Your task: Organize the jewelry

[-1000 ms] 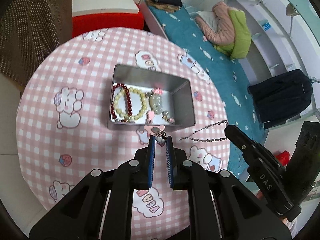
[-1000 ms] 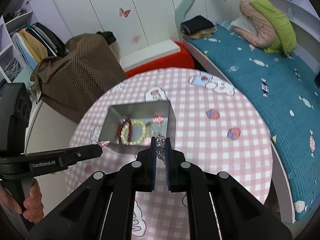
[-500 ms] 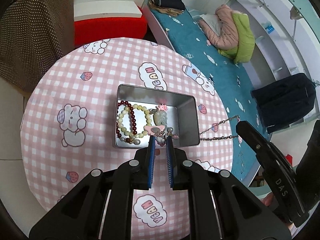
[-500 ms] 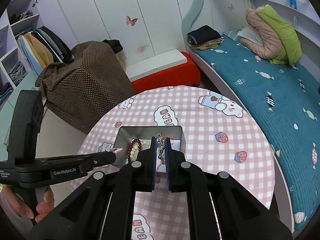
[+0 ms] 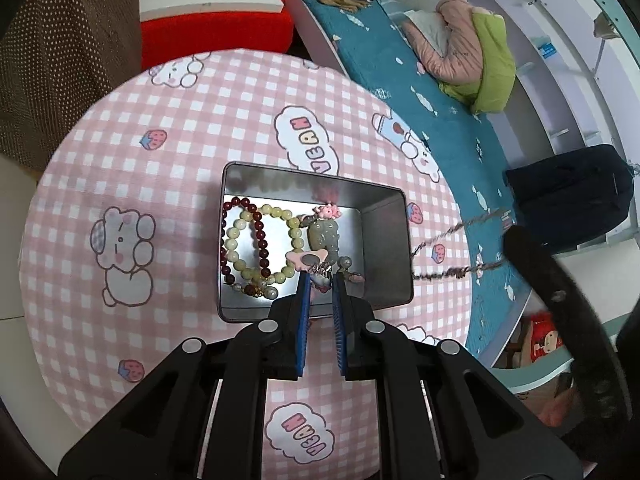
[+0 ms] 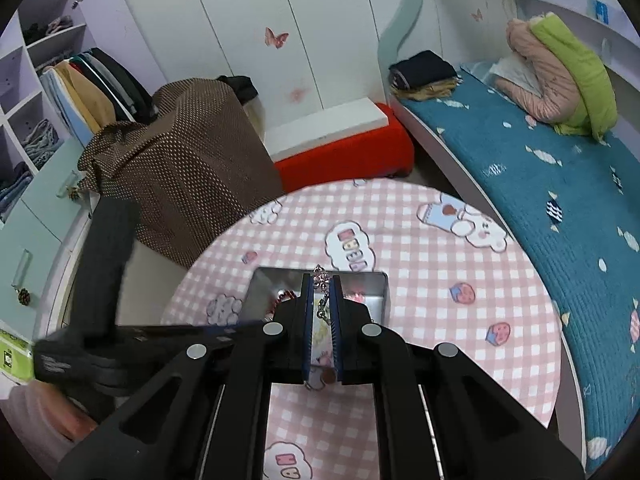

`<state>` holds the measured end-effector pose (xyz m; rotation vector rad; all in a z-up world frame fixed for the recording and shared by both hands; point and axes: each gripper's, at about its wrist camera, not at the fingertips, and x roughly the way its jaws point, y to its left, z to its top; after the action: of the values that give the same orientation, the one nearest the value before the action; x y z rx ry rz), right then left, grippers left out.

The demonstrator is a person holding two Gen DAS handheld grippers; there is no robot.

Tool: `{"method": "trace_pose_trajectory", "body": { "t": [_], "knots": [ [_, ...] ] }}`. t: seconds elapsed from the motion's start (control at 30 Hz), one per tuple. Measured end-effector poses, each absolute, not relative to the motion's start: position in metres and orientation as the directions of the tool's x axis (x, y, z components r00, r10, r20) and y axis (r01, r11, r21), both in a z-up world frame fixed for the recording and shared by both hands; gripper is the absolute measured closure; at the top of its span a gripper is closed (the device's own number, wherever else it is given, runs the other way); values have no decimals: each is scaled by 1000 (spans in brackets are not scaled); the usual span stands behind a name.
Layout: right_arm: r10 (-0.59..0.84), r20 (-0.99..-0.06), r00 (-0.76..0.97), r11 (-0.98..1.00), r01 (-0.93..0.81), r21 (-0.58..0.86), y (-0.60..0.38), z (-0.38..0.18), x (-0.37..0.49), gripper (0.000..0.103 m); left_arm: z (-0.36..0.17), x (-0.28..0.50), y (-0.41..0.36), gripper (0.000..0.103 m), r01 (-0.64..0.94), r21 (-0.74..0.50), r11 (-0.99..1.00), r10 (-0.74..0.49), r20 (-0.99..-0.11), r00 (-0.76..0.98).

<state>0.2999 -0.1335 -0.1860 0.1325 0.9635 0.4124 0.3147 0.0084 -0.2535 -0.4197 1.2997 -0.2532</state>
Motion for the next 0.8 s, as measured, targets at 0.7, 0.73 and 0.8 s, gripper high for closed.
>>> {"method": "trace_pose_trajectory", "body": {
  "t": [0.7,0.73,0.8],
  "knots": [
    [386,-764,517,920,-279,276,-123,-173,302,96,-252,304,33,69,-100,-420,902,-382,-885,265],
    [391,-766,510,918,-274,286,-123,-174,302,96,-251,303,35,69,-102,-421,901,-382,-884,269],
    [393,-772,499,917,-272,291,-121,-178,301,96,-247,300,37,69,-103,-424,900,-383,-881,279]
  ]
}}
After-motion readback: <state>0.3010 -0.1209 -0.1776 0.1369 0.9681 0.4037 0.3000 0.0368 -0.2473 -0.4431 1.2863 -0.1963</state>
